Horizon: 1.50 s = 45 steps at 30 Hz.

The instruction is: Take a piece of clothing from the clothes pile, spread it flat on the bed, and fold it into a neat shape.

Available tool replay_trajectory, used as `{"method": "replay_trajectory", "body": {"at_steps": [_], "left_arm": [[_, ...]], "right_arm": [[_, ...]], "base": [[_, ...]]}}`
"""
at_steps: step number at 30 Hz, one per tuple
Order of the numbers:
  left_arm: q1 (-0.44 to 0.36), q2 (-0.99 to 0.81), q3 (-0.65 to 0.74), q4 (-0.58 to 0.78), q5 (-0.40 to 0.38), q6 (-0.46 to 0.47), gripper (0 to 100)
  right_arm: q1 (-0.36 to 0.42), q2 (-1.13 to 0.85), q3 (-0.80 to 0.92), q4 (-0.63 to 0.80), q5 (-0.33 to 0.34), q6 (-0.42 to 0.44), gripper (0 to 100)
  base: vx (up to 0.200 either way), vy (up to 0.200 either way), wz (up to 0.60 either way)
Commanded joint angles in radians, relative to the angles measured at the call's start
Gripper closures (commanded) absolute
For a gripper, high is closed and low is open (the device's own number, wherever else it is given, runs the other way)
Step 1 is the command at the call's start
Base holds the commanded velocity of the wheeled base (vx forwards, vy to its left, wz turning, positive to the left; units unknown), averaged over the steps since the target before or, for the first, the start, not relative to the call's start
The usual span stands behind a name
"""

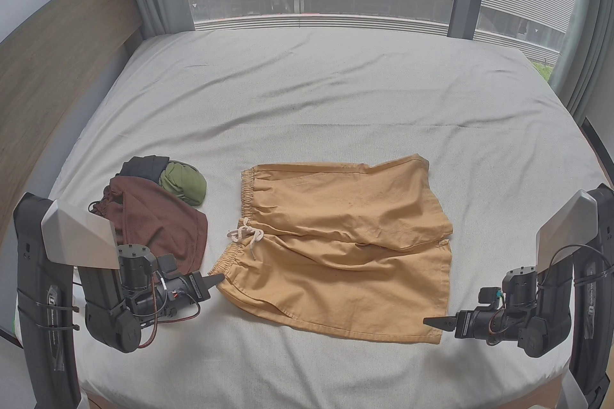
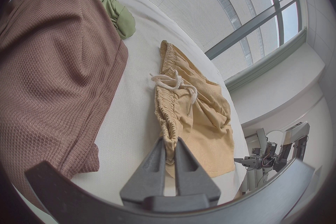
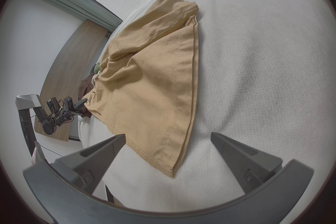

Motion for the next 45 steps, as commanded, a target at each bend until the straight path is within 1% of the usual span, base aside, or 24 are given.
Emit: {"method": "replay_trajectory", "body": {"at_steps": [1,7,14,30,31,45], "left_arm": [[0.0,-0.001,-0.001,-0.001,0.0,0.0,100],[0.0,-0.001,-0.001,-0.001,0.001,0.0,100],[0.001,-0.004,0.001,-0.001,0.003,0.0,100],[0.001,-0.001,-0.001,-0.001,0.003,0.0,100],[0.001,-0.001,-0.001,-0.002,0.003,0.0,100],[0.0,0.001,0.001,-0.001,0.003,0.0,100]], "right_arm": [[0.018,0.003,0.005,0.001,-0.001,0.006,0],[0.058,-0.012,0.021,0.001,-0.001,0.068,0],[0.119,-0.006,0.025,-0.001,-0.007,0.082,0],[0.11,-0.013,0.024,0.001,-0.008,0.097,0],[0.11,-0.013,0.024,0.001,-0.008,0.097,100],[0.109,-0.013,0.03,0.001,-0.008,0.094,100]], "base": [[0.0,0.0,0.0],[0.0,0.0,0.0],[0.0,0.0,0.0],[0.0,0.0,0.0],[0.0,0.0,0.0],[0.0,0.0,0.0]]}}
